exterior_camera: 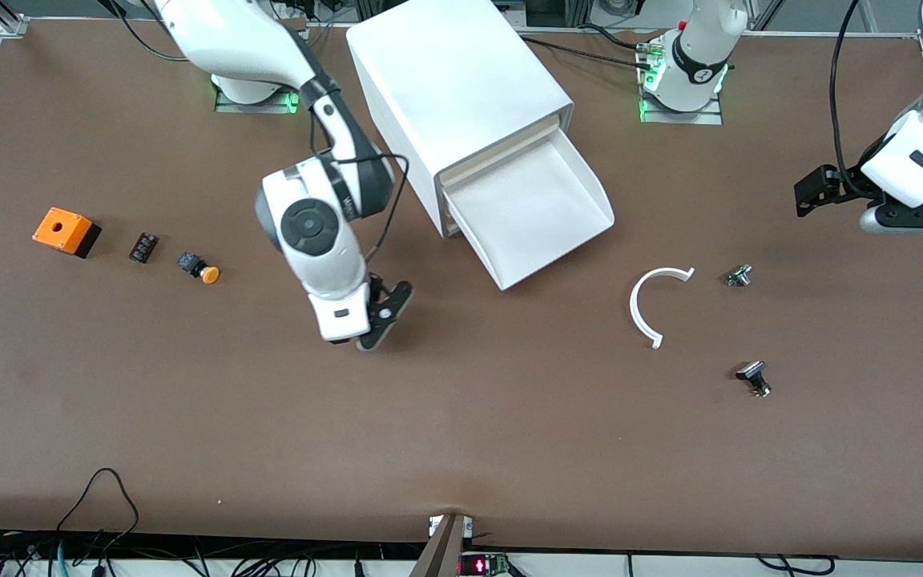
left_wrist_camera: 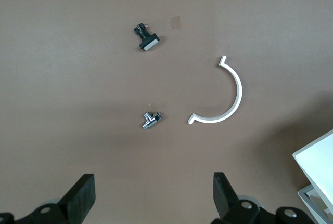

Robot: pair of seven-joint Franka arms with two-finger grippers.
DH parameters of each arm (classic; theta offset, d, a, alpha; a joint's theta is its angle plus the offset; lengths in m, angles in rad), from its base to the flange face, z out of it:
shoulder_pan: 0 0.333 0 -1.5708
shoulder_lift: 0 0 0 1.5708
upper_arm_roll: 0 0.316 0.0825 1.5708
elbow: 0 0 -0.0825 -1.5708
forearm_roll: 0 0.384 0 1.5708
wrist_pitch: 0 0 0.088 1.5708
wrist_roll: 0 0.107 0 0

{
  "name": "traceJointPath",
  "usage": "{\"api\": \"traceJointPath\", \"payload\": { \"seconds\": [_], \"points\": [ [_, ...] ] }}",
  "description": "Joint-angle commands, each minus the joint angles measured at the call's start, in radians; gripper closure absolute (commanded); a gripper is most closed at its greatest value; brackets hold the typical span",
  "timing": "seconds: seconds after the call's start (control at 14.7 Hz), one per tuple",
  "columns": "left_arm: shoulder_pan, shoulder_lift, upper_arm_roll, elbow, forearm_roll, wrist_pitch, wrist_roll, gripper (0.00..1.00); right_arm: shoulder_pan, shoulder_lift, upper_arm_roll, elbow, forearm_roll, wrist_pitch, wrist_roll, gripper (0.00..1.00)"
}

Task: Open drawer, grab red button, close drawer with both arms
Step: 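Lift the red button out of the drawer with the right gripper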

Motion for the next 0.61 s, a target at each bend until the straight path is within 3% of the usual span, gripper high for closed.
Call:
{"api": "traceJointPath", "payload": {
  "seconds": [0.0,0.34,0.54],
  "points": [
    [-0.008,0.048,-0.019,0.055,0.029,-0.03,0.003,0.0,-0.061,-0.103,0.01,-0.167,0.014,0.009,0.046,0.82],
    [-0.019,0.134,-0.056,0.098,0.041,-0.039,0.005,0.0,-0.171,-0.189,0.019,-0.336,0.011,0.029,0.05,0.8],
    [-0.025,0.154,-0.058,0.11,0.043,-0.052,-0.008,0.0,-0.24,-0.316,0.12,-0.55,0.008,0.079,0.046,0.8]
  ]
}}
